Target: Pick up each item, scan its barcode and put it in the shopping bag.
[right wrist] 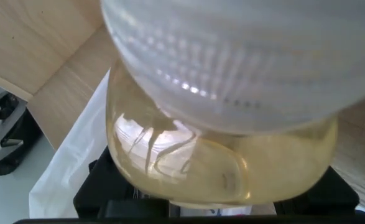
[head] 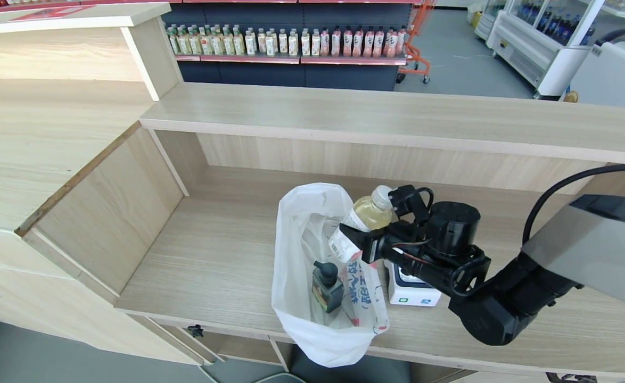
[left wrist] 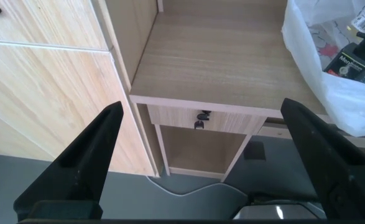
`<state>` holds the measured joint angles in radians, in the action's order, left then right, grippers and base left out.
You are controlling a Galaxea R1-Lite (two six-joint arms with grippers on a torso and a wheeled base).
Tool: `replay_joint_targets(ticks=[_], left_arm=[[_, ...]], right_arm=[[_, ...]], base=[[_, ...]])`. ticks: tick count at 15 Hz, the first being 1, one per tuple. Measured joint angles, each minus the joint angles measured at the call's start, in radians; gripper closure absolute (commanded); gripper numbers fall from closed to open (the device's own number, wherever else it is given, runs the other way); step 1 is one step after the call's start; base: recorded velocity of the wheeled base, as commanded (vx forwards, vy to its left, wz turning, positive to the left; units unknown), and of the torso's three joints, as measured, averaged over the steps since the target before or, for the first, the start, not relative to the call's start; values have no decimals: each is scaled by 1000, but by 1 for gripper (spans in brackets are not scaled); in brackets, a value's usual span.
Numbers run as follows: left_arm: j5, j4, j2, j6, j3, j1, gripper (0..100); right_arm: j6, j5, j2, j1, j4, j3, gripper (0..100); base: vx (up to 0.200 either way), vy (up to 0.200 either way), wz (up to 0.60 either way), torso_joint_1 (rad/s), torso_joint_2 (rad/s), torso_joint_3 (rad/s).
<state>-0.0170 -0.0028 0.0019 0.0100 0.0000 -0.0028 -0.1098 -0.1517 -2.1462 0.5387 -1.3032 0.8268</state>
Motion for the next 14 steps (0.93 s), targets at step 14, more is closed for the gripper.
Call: replay_joint_targets(ticks=[14], left_arm=[[0, 0, 0, -2, 0, 0, 0]], right_arm=[[258, -43, -182, -23, -187, -31, 100]], base=[[0, 0, 0, 0, 0, 0]])
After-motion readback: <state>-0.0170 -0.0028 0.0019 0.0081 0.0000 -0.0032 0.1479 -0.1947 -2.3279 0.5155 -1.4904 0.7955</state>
